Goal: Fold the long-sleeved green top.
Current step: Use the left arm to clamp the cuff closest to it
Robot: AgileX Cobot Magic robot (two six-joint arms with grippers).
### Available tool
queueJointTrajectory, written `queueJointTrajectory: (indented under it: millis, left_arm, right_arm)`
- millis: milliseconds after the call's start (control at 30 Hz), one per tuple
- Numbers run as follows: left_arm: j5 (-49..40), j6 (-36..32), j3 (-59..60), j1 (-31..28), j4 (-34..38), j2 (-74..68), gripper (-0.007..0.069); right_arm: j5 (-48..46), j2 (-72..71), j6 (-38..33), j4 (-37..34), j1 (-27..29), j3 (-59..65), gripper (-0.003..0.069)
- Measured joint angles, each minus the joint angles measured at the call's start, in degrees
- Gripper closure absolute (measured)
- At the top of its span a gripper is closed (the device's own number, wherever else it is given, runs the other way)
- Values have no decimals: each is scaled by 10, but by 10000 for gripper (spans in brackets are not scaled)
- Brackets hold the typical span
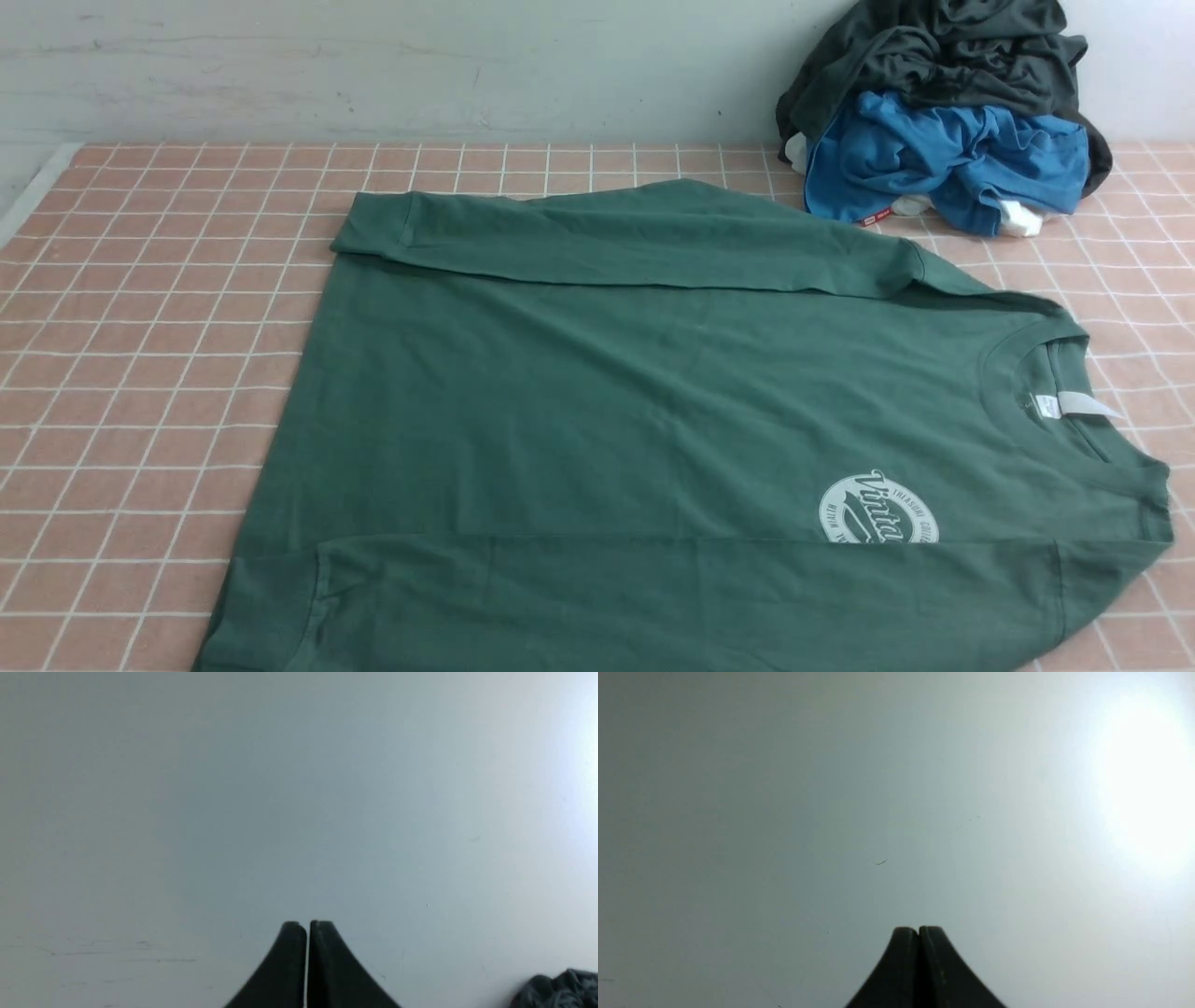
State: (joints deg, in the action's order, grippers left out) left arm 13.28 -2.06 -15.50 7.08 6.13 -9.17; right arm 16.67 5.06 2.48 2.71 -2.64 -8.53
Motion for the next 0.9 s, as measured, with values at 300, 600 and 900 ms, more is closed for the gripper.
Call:
queueJointTrajectory:
  millis: [300, 600, 900]
  left_arm:
    - [-266, -4, -195, 0, -5, -336, 631]
    - [-514, -4, -238, 0, 3, -659, 551]
    - [-481, 2, -284, 0, 6, -808, 253]
  right_arm:
    - [-274, 261, -18, 26, 0, -189, 673]
    - [-479, 513, -56, -38, -58, -198, 673]
    - [-459, 574, -128, -64, -136, -220, 673]
